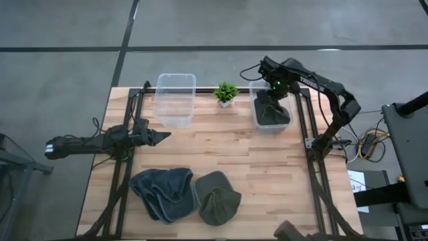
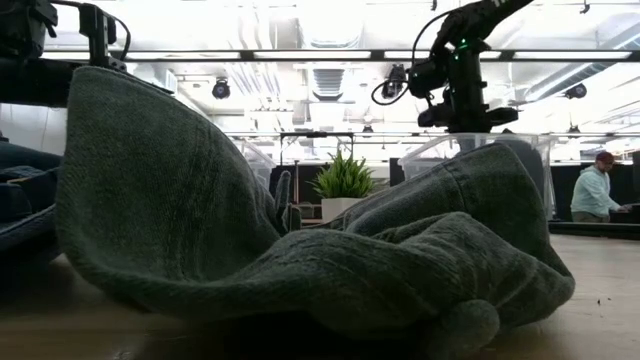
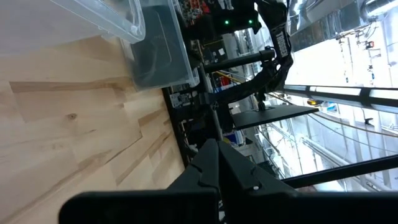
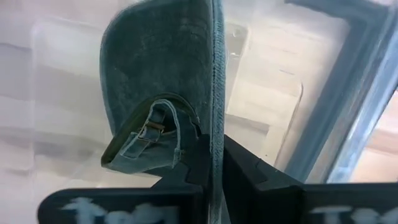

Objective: Pick & Place hat
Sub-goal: Put the right gray cap into the right transparent bin, then put the gray cap into the right transparent bin

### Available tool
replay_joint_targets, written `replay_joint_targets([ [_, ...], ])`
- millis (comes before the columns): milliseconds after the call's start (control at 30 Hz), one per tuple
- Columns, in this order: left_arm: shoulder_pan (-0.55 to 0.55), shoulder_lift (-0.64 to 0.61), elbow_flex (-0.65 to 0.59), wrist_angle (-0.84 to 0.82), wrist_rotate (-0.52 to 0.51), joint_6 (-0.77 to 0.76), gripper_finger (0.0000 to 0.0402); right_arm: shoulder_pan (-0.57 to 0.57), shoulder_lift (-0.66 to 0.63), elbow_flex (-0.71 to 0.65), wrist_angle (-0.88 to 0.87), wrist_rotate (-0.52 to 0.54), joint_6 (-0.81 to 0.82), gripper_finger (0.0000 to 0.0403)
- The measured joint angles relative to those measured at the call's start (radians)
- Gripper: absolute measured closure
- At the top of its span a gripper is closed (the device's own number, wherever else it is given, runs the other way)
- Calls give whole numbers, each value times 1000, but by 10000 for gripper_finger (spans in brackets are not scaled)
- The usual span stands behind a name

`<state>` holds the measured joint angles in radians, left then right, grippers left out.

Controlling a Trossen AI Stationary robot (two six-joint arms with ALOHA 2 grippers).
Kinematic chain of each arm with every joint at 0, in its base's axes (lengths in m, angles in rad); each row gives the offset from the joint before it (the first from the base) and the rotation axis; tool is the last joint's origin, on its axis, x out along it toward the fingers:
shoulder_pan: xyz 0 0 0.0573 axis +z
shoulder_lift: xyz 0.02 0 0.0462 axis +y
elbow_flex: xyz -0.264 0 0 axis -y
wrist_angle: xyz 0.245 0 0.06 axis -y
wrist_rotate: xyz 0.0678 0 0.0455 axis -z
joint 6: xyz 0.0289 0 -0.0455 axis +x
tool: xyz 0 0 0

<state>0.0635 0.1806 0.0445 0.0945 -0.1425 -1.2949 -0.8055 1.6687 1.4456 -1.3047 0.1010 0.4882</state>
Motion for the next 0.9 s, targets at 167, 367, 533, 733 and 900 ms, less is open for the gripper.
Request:
replay_joint_targets([
  [167, 0, 0, 0, 0, 0, 0, 401, -5, -37, 0, 3, 10, -26, 358],
  [367, 0, 0, 0, 0, 0, 0, 401, -6, -68, 0, 7, 11, -47, 314],
  [533, 0, 0, 0, 0, 4, 0, 401, -6, -83, 1, 8, 11, -55, 268],
  [733, 0, 0, 0, 0, 33, 3, 401, -6, -99, 32, 3, -2, -67, 231],
  [900, 0, 0, 0, 0, 48, 4, 401, 9, -138, 100, 5, -4, -116, 231],
])
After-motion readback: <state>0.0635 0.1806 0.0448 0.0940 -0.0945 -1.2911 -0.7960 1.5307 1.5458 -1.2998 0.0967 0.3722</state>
